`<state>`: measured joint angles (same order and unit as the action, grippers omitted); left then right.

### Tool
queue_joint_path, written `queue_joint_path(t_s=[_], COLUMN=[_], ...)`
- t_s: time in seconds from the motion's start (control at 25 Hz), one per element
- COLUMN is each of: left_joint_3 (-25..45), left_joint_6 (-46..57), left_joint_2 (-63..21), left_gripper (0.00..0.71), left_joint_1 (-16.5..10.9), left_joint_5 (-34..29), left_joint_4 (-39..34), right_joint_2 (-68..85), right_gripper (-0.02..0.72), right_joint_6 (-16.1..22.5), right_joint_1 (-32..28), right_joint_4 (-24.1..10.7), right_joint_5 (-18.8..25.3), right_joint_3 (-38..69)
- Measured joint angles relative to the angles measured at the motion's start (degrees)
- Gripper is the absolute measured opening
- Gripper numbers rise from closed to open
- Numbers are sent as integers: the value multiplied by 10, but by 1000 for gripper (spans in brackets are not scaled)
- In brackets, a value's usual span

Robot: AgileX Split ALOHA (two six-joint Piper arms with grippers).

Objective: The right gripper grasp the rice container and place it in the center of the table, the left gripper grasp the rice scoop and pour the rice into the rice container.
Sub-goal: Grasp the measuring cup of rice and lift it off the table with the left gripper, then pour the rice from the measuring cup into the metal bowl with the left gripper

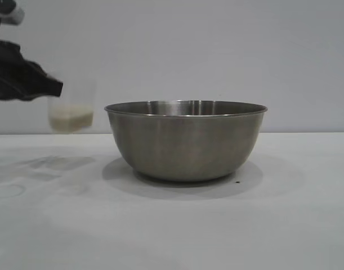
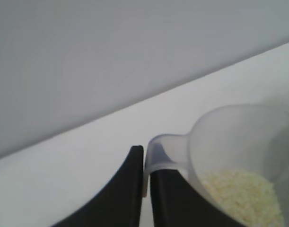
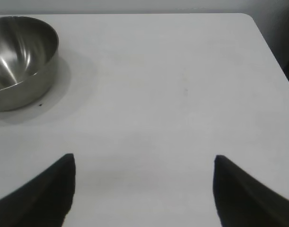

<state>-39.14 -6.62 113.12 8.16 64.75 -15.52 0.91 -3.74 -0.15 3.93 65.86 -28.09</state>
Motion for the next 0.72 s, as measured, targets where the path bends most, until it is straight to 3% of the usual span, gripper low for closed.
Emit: queue_joint_path(t_s=[0.72], left_joint_3=[-162], left_joint_6=[-39], left_joint_2=[-25], left_gripper=[0], left_joint_1=[1], left_joint_5=[1], left_joint_4=[-289], right_joint_2=[0], right_gripper=[512], right_joint_6=[0], right_joint_1=[0], right_joint_4=[0], right_joint_5=[0], right_joint_3=[0])
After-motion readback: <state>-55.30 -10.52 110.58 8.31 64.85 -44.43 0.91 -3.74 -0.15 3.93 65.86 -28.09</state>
